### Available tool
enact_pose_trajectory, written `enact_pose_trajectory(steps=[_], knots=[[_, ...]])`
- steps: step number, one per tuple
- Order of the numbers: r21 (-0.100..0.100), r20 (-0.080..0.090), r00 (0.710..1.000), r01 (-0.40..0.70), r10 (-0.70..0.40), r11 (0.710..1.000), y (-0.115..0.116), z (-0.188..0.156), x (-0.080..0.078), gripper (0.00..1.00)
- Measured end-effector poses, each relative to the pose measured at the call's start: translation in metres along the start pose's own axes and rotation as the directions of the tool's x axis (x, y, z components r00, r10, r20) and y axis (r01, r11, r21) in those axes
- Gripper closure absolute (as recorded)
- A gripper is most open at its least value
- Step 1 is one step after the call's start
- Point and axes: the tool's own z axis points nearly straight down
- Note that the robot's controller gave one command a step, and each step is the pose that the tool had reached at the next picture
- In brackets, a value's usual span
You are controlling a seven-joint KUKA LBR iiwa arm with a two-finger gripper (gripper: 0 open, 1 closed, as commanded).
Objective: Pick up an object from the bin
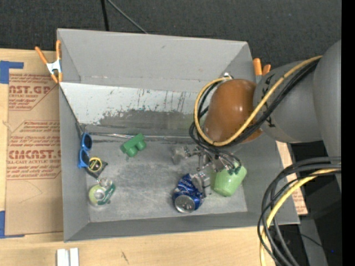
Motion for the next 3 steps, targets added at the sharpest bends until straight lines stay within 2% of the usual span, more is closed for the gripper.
enact_pose_trajectory(steps=[1, 2, 3], knots=[[0.003, 0.002, 0.945, 0.327, -0.327, 0.945, 0.040, -0.026, 0.015, 0.00], [0.001, -0.004, 0.682, 0.731, -0.731, 0.682, 0.002, -0.030, 0.071, 0.00], [0.001, 0.007, 0.616, 0.788, -0.788, 0.616, -0.087, 0.005, 0.092, 0.00]])
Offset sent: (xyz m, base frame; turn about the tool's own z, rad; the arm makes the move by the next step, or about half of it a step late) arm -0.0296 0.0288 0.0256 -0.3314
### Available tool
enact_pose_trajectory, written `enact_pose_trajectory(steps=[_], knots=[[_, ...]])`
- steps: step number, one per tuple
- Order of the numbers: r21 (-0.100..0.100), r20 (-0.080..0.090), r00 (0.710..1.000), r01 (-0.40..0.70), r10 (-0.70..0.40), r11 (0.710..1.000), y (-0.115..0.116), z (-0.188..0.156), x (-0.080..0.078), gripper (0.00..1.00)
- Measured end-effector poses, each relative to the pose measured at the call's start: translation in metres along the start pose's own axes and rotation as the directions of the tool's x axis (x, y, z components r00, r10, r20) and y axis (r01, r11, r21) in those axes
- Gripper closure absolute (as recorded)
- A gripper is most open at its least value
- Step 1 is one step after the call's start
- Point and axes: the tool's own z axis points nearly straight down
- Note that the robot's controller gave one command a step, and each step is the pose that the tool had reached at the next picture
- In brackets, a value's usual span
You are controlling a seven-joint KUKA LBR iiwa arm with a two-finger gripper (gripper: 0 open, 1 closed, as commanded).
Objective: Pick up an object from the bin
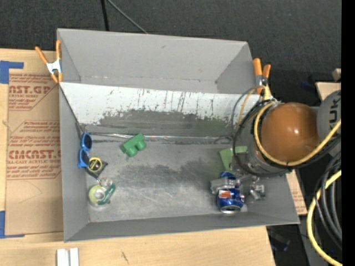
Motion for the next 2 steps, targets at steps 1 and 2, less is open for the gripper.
enact_pose_trajectory(steps=[1, 2], knots=[[-0.001, 0.006, 1.000, 0.000, 0.000, 1.000, 0.0007, 0.0004, -0.0037, 0.00], [-0.001, 0.003, 1.000, -0.001, 0.001, 1.000, 0.0006, 0.0006, -0.0019, 1.00]])
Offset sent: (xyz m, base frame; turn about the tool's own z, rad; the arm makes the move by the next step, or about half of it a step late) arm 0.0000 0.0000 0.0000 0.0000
